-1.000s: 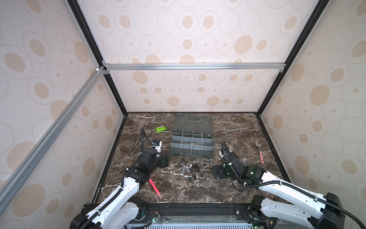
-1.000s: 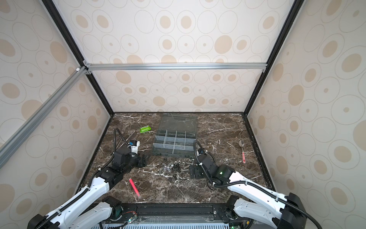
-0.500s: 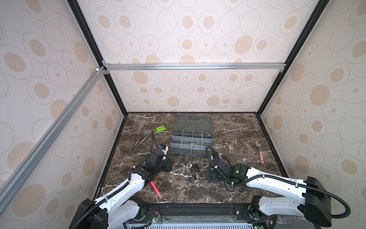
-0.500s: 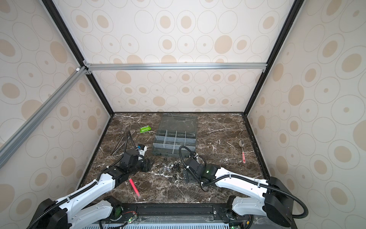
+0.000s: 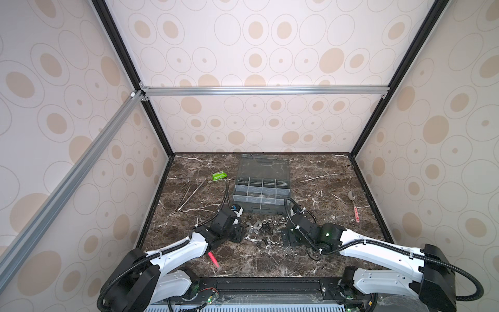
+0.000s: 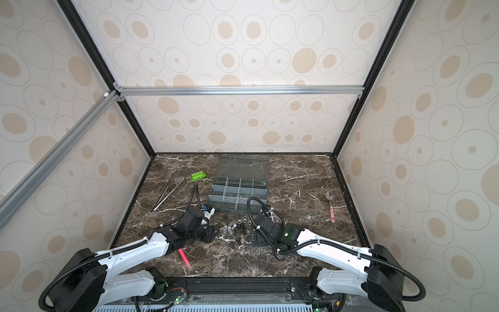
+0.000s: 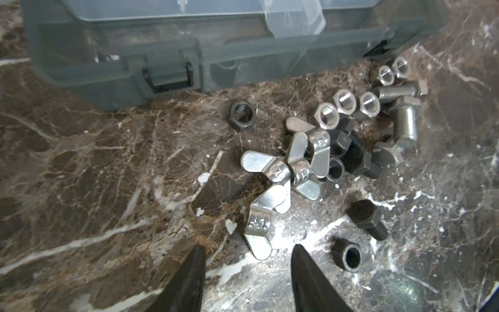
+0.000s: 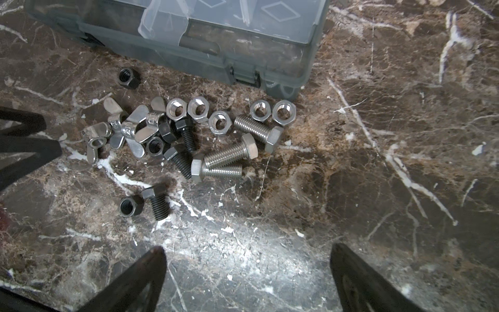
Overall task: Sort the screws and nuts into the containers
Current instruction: 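Move the left gripper to the silver wing nut while the right gripper approaches the pile, then close the left gripper on the silver wing nut and lift it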
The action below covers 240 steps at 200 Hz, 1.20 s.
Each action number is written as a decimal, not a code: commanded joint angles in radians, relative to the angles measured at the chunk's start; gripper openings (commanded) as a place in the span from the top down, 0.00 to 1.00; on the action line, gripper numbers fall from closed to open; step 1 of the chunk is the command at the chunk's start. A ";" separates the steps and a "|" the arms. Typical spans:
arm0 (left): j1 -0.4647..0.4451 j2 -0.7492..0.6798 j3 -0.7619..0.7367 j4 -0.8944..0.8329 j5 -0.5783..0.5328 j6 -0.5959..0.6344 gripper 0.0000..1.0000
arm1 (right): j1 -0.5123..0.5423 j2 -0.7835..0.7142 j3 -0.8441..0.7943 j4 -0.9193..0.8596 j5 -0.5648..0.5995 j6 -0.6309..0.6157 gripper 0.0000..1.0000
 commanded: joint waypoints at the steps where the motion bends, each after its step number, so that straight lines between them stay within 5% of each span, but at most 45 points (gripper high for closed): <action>1: -0.024 0.031 0.054 0.033 -0.017 0.022 0.53 | 0.004 -0.017 -0.006 -0.036 0.019 0.024 0.02; 240: -0.093 0.235 0.122 0.017 -0.151 0.048 0.75 | 0.007 -0.047 -0.046 -0.040 0.003 0.079 0.02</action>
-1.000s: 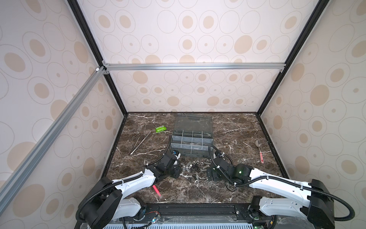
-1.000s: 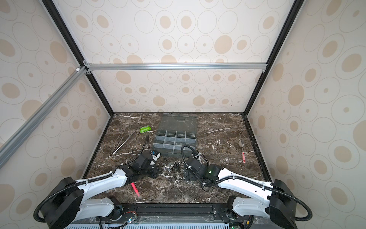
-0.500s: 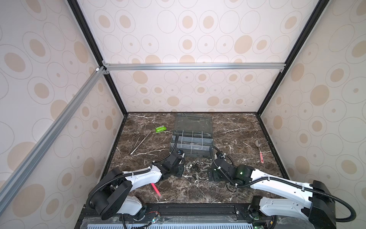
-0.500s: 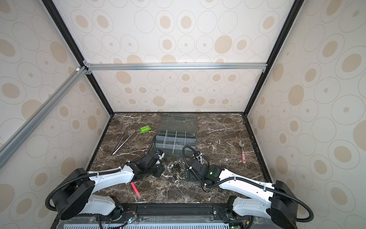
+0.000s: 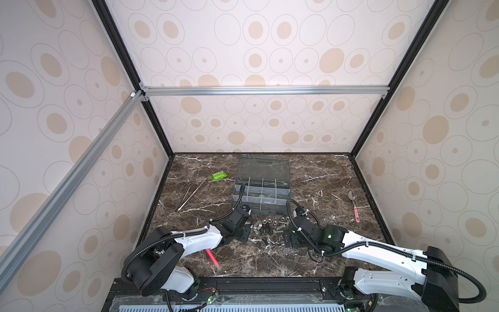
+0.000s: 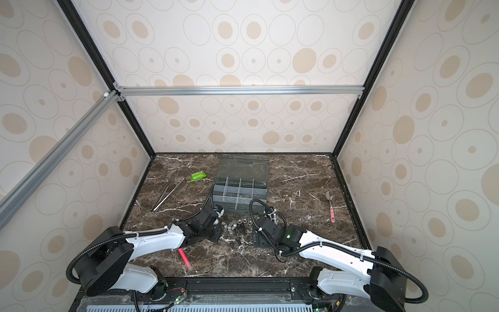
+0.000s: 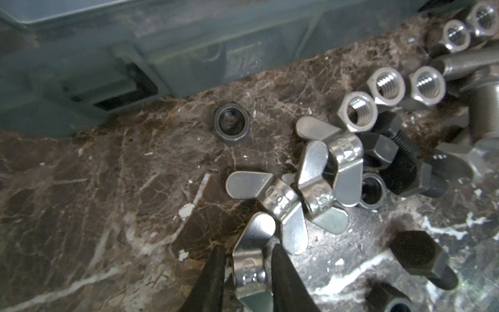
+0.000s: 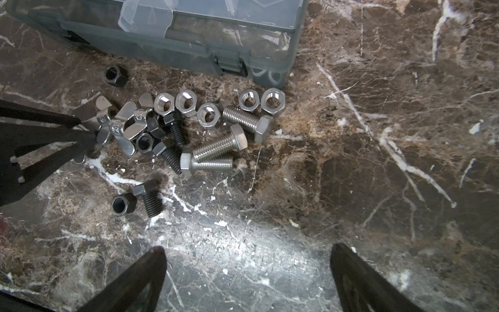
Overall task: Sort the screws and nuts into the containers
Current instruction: 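Close the left gripper on the silver wing nut and lift it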
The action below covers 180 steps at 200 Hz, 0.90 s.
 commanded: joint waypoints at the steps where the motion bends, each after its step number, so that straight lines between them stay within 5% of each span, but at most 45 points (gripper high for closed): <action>1: -0.008 0.015 0.027 -0.015 -0.017 0.017 0.75 | 0.006 -0.015 -0.013 -0.027 0.005 0.028 0.02; 180: -0.008 -0.094 0.007 -0.033 -0.046 0.002 0.83 | 0.017 -0.053 -0.038 -0.049 0.027 0.065 0.02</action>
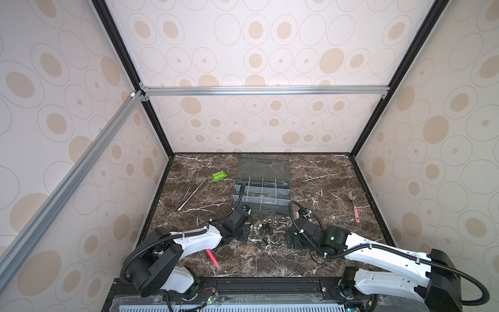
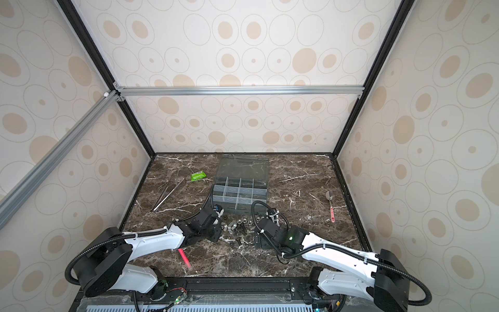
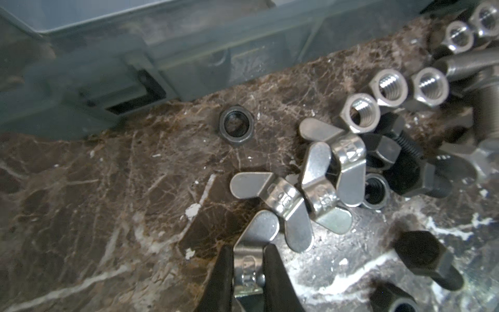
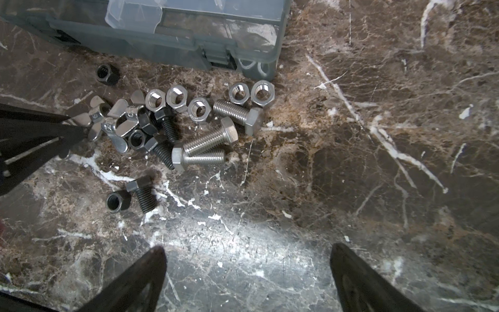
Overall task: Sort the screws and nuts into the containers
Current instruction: 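Close the left gripper on the silver wing nut and lift it, then carry the wing nut over the organizer box and release it into a compartment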
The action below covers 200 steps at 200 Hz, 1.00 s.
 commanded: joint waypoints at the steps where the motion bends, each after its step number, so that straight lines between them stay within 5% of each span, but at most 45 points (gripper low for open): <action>1: -0.007 -0.063 0.007 -0.021 -0.026 -0.006 0.83 | 0.010 -0.017 -0.015 -0.022 0.020 0.027 0.02; 78: -0.005 -0.174 0.091 -0.036 -0.066 -0.021 0.82 | 0.020 -0.025 -0.052 0.040 0.061 0.067 0.02; 200: 0.130 0.064 0.306 0.063 -0.005 0.085 0.81 | 0.024 -0.072 -0.019 -0.006 0.084 0.036 0.02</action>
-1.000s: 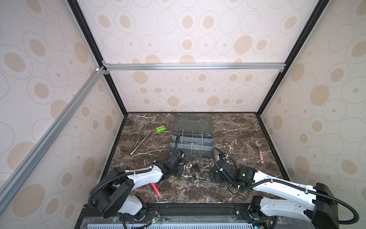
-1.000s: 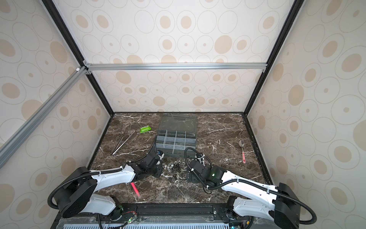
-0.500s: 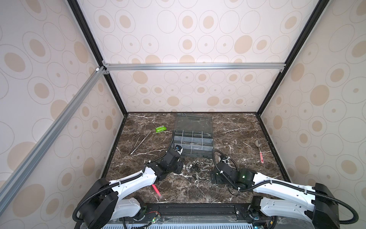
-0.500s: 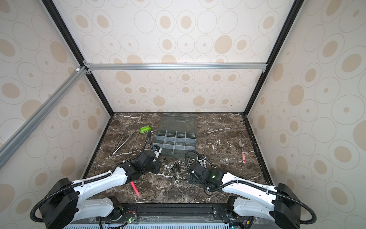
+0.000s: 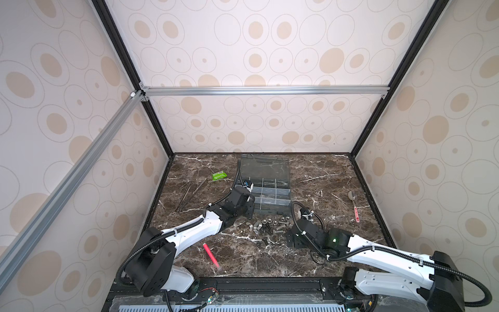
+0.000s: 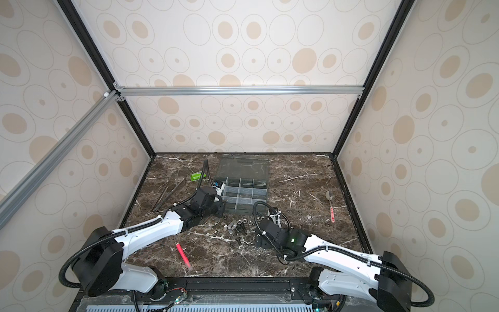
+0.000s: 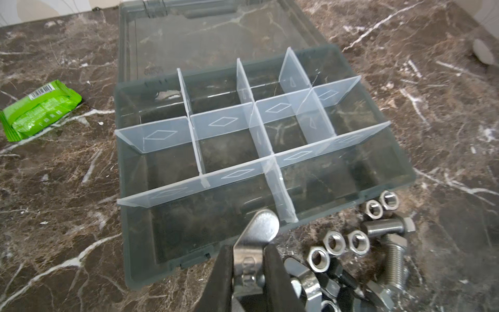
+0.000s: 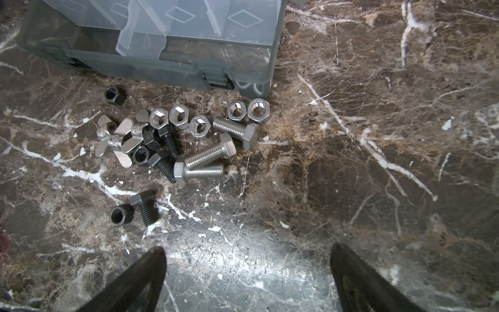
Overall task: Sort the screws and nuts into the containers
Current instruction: 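Carry the wing nut over the organizer box and release it into a compartment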
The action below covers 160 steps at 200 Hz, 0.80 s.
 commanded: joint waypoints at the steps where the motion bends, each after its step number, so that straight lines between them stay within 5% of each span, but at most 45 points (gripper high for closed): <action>1: 0.030 0.018 0.041 0.053 0.039 0.023 0.81 | 0.010 -0.027 -0.005 -0.036 0.025 0.025 0.02; 102: 0.090 0.151 0.089 0.108 0.097 0.008 0.80 | 0.011 0.008 0.020 -0.043 0.019 0.017 0.02; 160: 0.100 0.152 0.077 0.143 0.108 -0.043 0.64 | 0.013 0.011 0.012 -0.030 0.021 0.038 0.02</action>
